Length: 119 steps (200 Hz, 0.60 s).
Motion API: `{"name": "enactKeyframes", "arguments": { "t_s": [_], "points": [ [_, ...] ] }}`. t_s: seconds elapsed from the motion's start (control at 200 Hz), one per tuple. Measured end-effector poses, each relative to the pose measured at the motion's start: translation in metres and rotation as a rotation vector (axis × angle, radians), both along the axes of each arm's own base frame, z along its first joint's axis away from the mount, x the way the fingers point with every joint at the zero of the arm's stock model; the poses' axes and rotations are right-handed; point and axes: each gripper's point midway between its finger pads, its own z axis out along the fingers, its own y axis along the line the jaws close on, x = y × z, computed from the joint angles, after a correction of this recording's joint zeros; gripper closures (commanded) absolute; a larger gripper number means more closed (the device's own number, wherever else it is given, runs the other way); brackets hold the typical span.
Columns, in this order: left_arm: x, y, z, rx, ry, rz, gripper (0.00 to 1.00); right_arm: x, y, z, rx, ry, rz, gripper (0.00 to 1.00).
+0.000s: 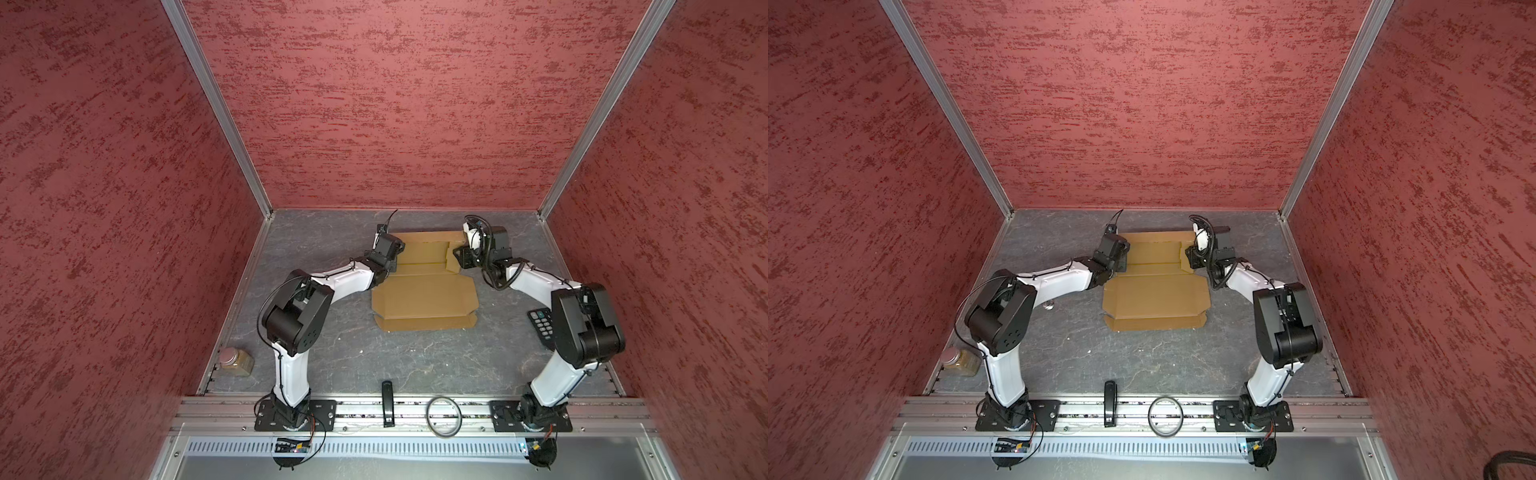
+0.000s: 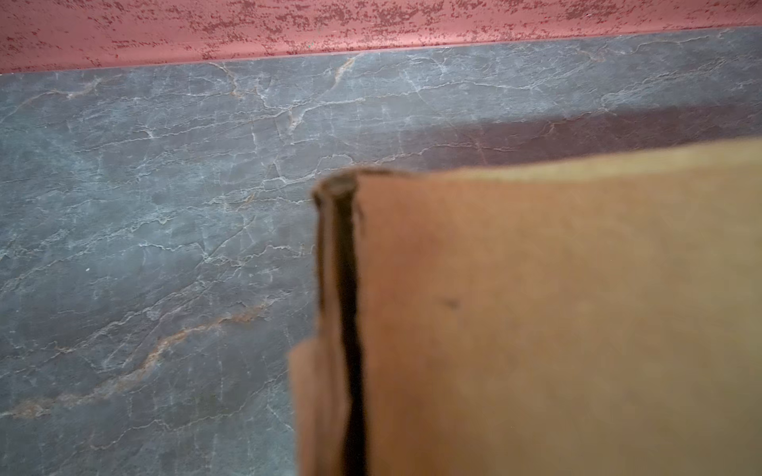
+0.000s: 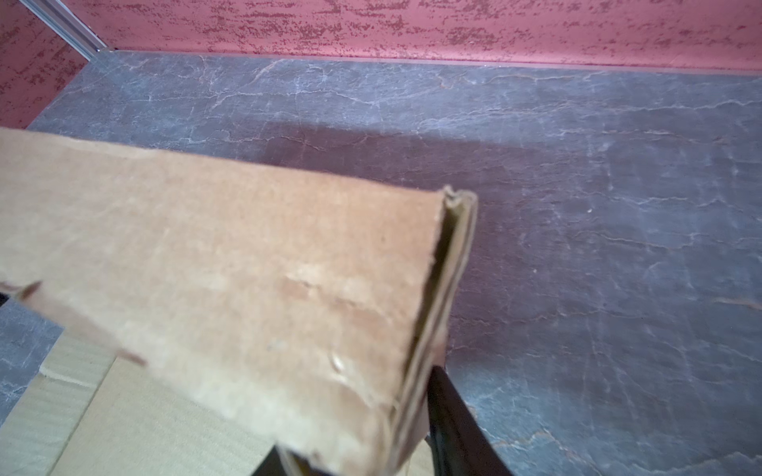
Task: Assemble paper box
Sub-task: Fold the bottom flaps of a flat cardboard box at the center of the table.
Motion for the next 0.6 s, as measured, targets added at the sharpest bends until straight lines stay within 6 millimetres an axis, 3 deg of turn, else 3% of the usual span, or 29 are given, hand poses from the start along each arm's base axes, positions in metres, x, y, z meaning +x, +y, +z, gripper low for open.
{"name": "enactKeyframes", "arguments": {
  "t_s": [0.195,0.596],
  "points": [
    [-0.001,-0.002,0.0,0.0,0.0,-0.005,1.0,0.002,-0.001,-0.001,0.016,-0.02,-0.034,0.59],
    [-0.003,-0.004,0.0,-0.003,-0.001,0.006,1.0,0.018,-0.008,-0.003,0.065,-0.07,-0.156,0.82]
  ]
}}
